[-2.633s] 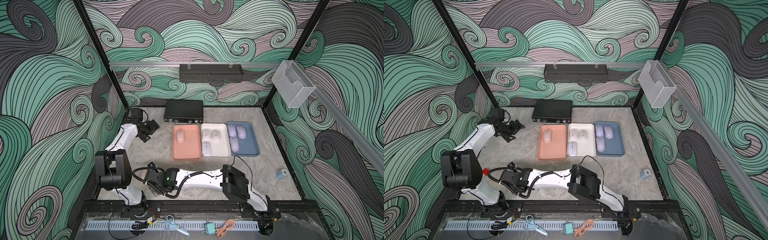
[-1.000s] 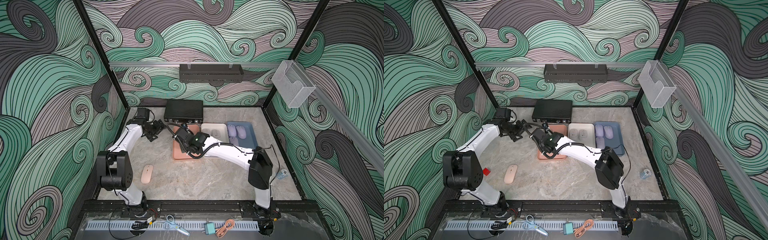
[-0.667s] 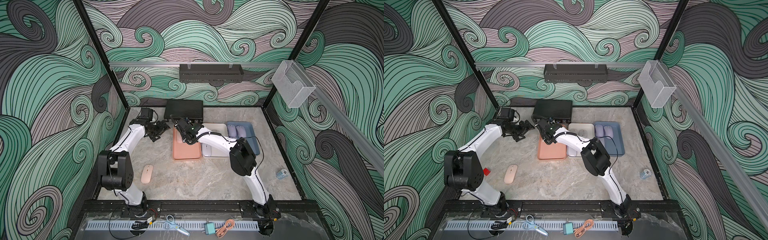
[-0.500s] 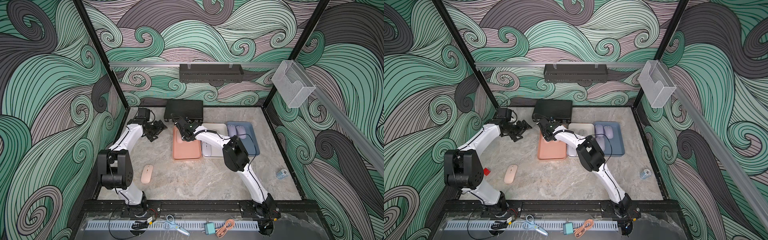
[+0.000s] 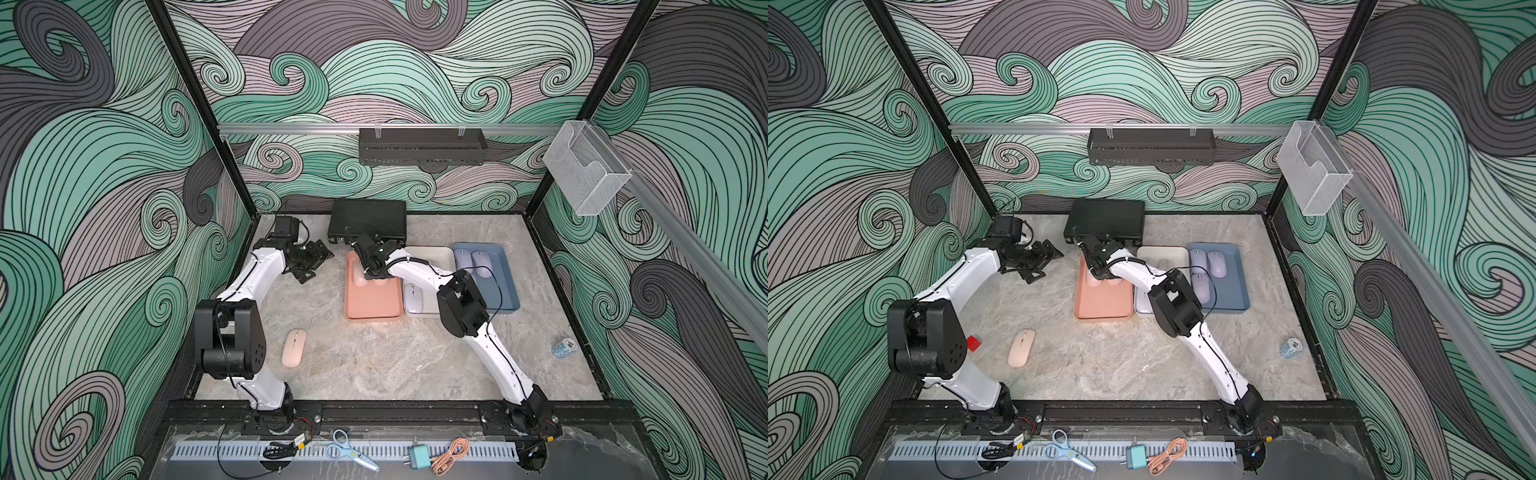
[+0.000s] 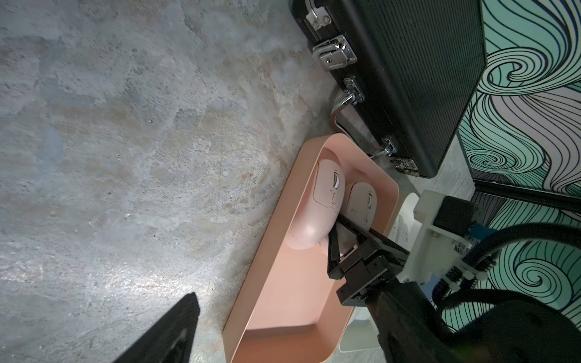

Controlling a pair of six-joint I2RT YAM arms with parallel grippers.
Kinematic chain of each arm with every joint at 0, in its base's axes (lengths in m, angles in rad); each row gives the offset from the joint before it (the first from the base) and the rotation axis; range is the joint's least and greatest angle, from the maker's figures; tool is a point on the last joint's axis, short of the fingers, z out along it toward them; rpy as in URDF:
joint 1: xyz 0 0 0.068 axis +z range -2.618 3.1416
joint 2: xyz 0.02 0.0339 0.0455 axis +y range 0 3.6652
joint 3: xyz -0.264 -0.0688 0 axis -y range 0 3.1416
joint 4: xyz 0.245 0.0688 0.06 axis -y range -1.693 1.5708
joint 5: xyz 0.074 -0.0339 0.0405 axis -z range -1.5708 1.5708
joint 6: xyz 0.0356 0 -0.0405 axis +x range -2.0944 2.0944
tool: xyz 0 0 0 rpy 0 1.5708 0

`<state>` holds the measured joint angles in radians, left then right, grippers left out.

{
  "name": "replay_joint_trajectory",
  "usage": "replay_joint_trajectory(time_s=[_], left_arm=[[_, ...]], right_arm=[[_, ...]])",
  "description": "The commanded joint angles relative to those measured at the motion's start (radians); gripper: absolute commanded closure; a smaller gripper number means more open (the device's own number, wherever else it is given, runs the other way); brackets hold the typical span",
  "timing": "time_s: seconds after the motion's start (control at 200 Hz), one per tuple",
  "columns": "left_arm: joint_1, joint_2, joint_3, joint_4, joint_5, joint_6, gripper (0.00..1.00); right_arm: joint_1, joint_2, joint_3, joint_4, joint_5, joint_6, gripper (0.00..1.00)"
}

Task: Place the mice by color into the storage box
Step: Place the mouse in the storage box.

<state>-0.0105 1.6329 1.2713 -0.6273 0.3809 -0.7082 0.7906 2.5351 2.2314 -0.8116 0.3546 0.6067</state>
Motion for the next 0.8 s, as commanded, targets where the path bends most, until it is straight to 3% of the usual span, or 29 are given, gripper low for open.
replay_joint_trajectory(time_s=[0.0,0.53,0.791], left_arm=[[0.010,-0.002,0.012,0.000,0.016,0.003,0.12],[0.021,-0.032,0.015,0.001,0.020,0.028,0.12],[0.011,-0.127,0.010,-0.044,-0.167,0.083,0.11]], right_arm=[[-0.005,0.003,0.006,-0.026,-0.012,0.029,0.39],[-0.006,-0.141,-0.014,-0.052,0.021,-0.011,0.26],[0.029,-0.341,-0.112,-0.059,0.021,-0.092,0.24]])
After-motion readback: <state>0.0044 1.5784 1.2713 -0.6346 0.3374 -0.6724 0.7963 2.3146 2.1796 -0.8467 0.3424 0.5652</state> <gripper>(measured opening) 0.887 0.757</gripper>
